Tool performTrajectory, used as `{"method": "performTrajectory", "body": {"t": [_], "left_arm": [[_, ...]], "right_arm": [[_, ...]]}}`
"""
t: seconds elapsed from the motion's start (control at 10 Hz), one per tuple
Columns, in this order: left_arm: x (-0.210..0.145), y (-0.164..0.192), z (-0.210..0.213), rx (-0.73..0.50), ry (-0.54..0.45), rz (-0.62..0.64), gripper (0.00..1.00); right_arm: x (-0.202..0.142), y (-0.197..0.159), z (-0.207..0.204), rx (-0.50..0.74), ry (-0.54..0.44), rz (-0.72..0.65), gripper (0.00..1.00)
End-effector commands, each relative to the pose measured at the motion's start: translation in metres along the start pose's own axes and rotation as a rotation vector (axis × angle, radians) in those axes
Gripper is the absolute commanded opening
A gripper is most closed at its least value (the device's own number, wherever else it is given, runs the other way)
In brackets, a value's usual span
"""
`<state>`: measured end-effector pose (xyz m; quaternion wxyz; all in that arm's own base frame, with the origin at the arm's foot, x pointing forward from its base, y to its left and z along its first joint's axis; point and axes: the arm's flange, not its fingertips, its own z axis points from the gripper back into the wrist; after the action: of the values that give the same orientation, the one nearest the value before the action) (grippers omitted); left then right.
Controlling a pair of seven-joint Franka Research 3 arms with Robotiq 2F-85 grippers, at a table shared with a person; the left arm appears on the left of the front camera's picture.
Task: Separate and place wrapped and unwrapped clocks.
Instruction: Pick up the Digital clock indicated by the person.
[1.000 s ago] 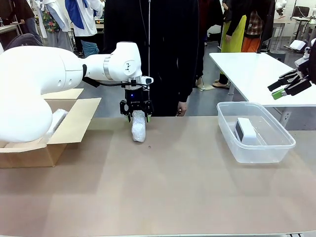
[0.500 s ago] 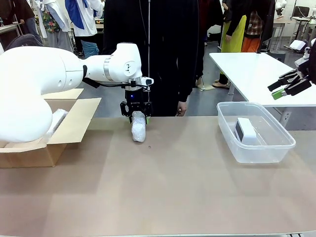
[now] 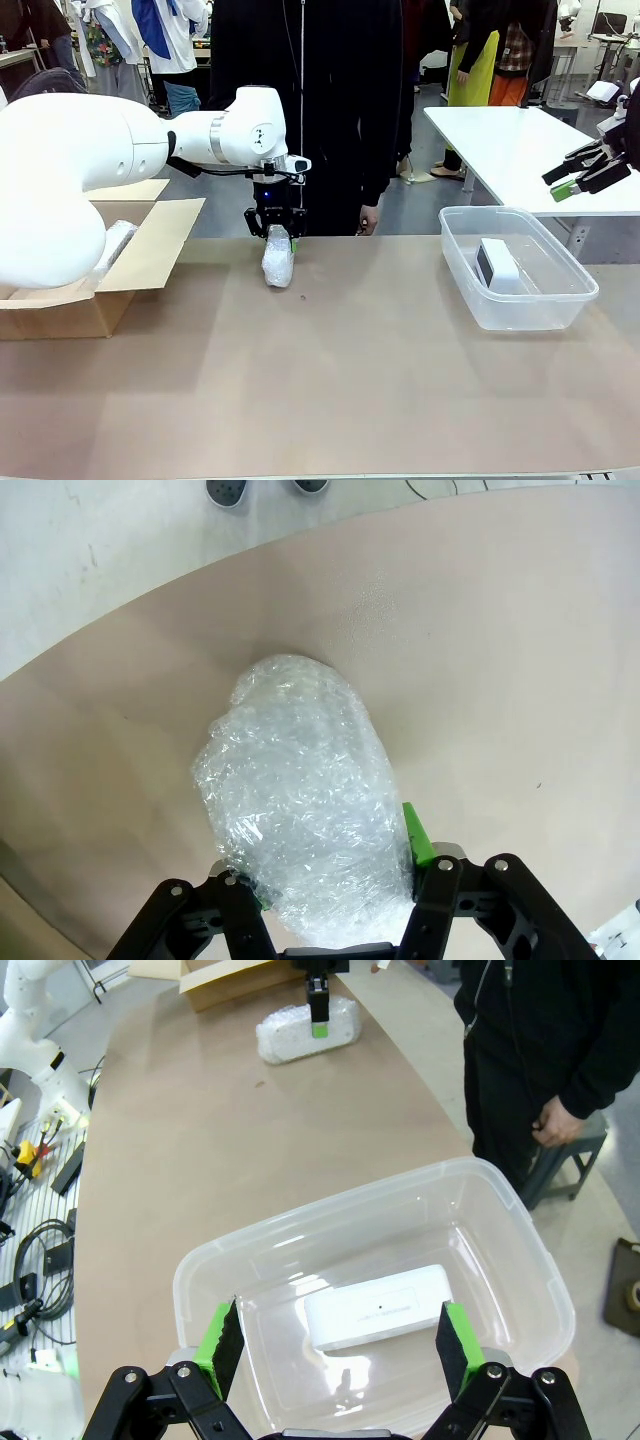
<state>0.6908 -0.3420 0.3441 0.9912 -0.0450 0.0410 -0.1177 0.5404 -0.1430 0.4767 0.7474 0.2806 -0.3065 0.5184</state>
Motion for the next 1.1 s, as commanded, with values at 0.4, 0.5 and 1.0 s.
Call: {"method": "performTrajectory", "body": {"t": [0.4,0.5,1.0], "left_arm": [[-0.005,0.004,0.004,0.029,-0.007,-0.051,0.00],[-0.006,0.003,0.009,0.023,-0.015,-0.067,0.00],[-0.014,0.003,0.034,-0.013,-0.026,-0.138,0.16]], "right_arm": [[0.001,0.001,-0.002,-0.010,0.005,-0.007,1.00],[0.001,0.001,-0.002,-0.010,0.005,-0.007,1.00],[0.001,0.001,-0.002,-0.010,0.005,-0.007,1.00]]}}
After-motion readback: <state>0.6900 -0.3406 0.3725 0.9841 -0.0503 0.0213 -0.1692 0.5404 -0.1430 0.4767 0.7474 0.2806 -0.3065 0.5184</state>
